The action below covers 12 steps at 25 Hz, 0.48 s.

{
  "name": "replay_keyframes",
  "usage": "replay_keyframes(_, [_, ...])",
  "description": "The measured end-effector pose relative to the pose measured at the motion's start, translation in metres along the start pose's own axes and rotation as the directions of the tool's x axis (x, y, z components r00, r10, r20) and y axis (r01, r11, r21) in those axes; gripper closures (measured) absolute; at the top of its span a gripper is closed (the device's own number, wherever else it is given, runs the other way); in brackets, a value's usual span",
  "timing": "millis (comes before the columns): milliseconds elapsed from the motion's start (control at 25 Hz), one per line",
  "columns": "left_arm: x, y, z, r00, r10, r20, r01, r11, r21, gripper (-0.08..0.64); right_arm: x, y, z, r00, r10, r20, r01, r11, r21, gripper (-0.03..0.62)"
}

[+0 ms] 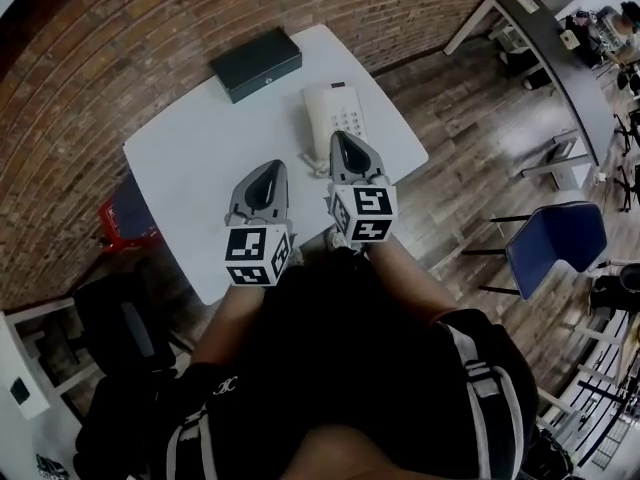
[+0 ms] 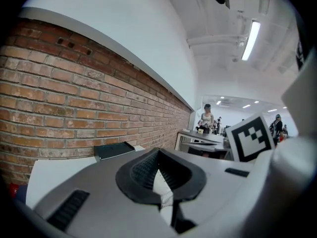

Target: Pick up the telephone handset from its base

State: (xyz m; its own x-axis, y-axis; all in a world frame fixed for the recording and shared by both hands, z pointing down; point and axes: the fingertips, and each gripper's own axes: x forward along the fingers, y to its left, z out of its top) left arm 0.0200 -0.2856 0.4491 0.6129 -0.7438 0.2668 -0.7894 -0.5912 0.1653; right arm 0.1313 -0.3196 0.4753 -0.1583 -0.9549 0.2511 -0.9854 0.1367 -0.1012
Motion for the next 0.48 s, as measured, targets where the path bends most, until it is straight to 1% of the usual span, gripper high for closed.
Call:
replay_keyframes(200, [0.001, -0.003, -0.001, 0.999, 0.050, -0.004, -0.050, 0.999, 0.001, 0.563, 0.021, -0.012, -0.019, 0.999, 0.014, -0.046, -0.014, 1.000, 0.001, 0.593])
replay_keyframes(480, [-0.005, 0.013, 0.004, 0.992, 0.124, 0.007, -0.124, 0.992, 0.007, 0.563, 0.054, -0.014, -0.045, 0.993, 0.032, -0.113, -0.031, 0.999, 0.009, 0.592])
